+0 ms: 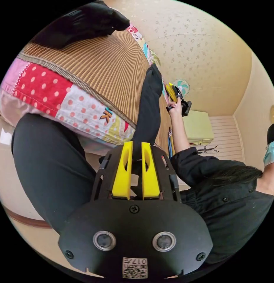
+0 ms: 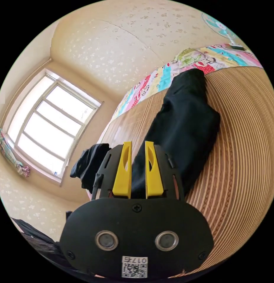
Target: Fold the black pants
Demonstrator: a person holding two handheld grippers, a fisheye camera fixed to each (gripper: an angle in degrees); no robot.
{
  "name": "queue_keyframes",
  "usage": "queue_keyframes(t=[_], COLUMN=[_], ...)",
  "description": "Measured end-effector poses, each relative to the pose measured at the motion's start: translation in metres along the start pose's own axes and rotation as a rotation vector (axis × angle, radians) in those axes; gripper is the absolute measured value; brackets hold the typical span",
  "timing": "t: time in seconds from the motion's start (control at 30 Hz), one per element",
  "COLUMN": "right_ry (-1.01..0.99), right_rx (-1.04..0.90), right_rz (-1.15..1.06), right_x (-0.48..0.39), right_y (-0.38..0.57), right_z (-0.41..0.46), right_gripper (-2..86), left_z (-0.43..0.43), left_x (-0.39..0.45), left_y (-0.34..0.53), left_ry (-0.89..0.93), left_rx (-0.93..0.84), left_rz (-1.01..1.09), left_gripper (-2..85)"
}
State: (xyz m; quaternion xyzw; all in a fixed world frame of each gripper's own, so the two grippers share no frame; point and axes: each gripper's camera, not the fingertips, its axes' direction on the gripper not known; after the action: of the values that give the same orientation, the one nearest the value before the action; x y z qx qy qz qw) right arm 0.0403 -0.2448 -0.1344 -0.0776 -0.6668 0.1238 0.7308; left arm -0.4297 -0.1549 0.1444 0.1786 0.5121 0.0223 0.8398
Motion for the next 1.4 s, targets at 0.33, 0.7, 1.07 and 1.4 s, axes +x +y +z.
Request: queue_keyframes(t=[0.33, 0.7, 1.07, 1.4], right_ry=[-0.335, -0.148, -0.312, -0.434], right_rx=[-0.28, -0.304, -0.5, -0.382], right_rz=[0.085, 0.048, -0.045, 0.073], right_x=[0.008, 0.006, 0.018, 0.061], right_y=[0.176, 0.226, 0.225, 0.254], right_z=[0.003, -0.065, -0.082, -0.188], right_gripper=[6.1, 8.3, 4.8, 10.8], left_z=[0.107, 0.127, 0.224, 0.2], left_x=[0.038, 0.035, 0.073, 0.072], left_y=[-0.039, 0.019, 0.06, 0.112], left_ry=[-0.053, -0.196, -0.223, -0.107], left_rx=[-0.2, -0.165, -0.313, -0.168], left_rz=[0.124, 0.146, 0.361, 0.279], left_gripper=[4.2, 10.9, 5.3, 10.1])
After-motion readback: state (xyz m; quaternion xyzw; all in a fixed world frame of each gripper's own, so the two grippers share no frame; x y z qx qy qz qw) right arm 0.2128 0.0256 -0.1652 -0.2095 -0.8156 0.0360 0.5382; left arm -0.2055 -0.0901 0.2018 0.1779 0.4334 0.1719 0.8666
